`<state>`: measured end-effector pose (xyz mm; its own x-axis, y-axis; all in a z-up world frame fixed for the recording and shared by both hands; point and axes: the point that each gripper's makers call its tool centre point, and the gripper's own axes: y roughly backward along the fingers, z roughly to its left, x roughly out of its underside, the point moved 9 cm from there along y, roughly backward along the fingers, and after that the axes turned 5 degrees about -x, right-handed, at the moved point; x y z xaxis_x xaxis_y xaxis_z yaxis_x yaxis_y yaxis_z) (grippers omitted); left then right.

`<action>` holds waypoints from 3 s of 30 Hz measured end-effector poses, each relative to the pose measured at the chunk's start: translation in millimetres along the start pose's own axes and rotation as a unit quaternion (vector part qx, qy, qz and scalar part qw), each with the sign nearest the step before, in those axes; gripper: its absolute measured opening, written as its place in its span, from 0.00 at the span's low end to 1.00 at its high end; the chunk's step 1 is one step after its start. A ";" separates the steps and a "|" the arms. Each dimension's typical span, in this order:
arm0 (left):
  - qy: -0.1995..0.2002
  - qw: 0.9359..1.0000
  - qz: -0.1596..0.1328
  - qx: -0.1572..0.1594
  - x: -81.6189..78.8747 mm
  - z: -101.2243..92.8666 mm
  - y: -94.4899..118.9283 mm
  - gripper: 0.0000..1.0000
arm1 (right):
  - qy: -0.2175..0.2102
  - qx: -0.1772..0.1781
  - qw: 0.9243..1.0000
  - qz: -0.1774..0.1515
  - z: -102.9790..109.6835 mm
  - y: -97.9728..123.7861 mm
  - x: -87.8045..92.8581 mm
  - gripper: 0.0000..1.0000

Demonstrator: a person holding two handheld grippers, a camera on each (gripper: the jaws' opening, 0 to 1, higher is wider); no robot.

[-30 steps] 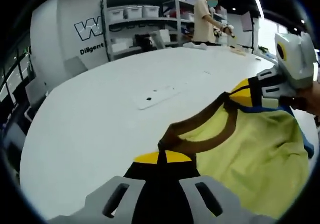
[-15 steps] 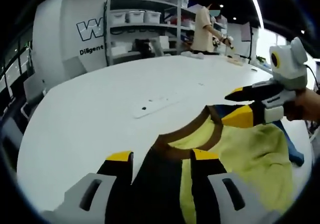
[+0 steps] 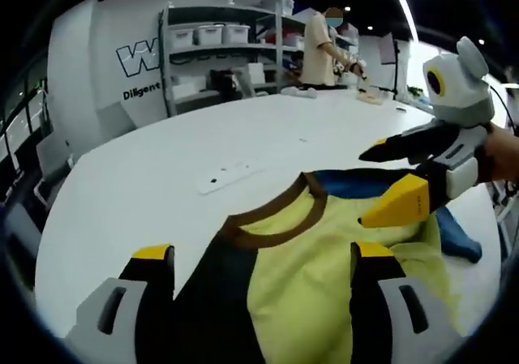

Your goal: Fold the garment on the visible template until the final outline fits inside the template.

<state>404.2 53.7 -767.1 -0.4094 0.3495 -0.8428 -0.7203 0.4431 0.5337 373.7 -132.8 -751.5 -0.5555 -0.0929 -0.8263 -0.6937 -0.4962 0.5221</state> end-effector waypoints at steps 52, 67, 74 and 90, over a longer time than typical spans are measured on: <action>0.004 0.997 0.057 0.051 79.2 -86.7 117.5 0.80 | 0.106 -0.134 0.982 0.078 68.9 103.8 91.4 0.63; 0.039 0.992 0.109 0.048 96.5 -104.0 131.5 0.50 | 0.126 -0.149 0.976 0.101 74.6 92.0 117.4 0.23; 0.052 0.988 0.135 0.052 104.4 -118.6 130.3 0.36 | 0.147 -0.145 0.973 0.105 74.3 87.8 120.6 0.00; 0.044 0.988 0.141 0.053 102.2 -114.6 135.6 0.01 | 0.150 -0.111 0.980 0.070 71.7 115.0 98.6 0.00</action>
<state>200.5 54.9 -788.9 -0.6359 0.4007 -0.6597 -0.5102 0.4232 0.7488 206.3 -137.2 -757.9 -0.4558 -0.4065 -0.7918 -0.4850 -0.6325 0.6039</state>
